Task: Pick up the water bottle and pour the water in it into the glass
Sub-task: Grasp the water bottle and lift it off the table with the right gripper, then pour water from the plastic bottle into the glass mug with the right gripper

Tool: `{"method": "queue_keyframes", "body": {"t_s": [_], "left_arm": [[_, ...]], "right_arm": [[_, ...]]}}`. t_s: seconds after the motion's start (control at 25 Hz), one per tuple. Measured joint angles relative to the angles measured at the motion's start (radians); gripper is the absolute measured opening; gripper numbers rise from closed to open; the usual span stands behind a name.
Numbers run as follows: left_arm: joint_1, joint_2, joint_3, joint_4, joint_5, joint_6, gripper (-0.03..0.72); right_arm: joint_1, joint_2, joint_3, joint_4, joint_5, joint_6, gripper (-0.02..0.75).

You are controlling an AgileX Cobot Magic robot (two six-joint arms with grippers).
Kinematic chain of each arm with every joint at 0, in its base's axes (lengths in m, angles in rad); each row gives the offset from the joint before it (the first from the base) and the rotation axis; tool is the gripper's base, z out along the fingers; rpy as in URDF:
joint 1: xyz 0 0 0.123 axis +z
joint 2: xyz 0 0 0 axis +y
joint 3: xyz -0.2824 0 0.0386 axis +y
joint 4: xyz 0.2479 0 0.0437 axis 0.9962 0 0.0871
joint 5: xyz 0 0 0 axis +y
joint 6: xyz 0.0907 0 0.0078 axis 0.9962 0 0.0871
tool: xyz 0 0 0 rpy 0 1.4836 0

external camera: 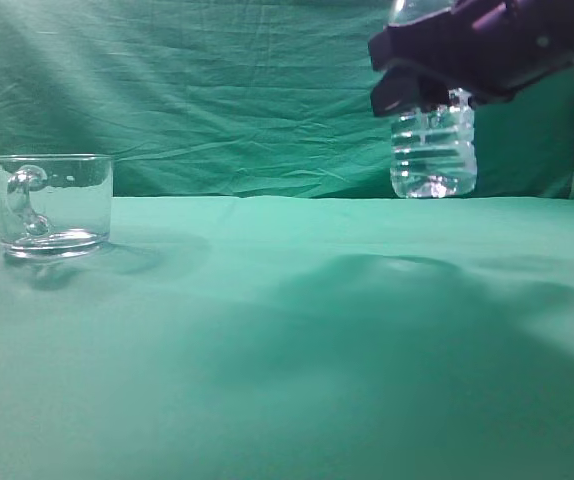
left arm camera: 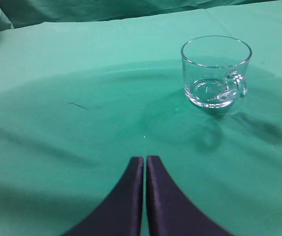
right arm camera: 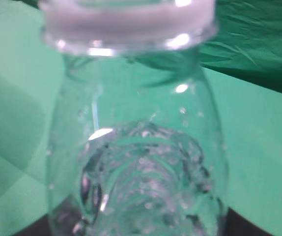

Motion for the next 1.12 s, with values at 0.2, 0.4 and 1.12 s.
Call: {"method": "queue_keyframes", "body": {"t_s": [0.2,0.4,1.12], "left_arm": [[0.000,0.000,0.000,0.000,0.000,0.000,0.000],[0.000,0.000,0.000,0.000,0.000,0.000,0.000],[0.000,0.000,0.000,0.000,0.000,0.000,0.000]], "right_arm": [[0.033,-0.075,-0.166,-0.184,0.331,0.015,0.295],[0.132,-0.041,-0.360,-0.253,0.619,0.011,0.295],[0.343,0.422,-0.978,-0.538,0.974,-0.019,0.295]]}}
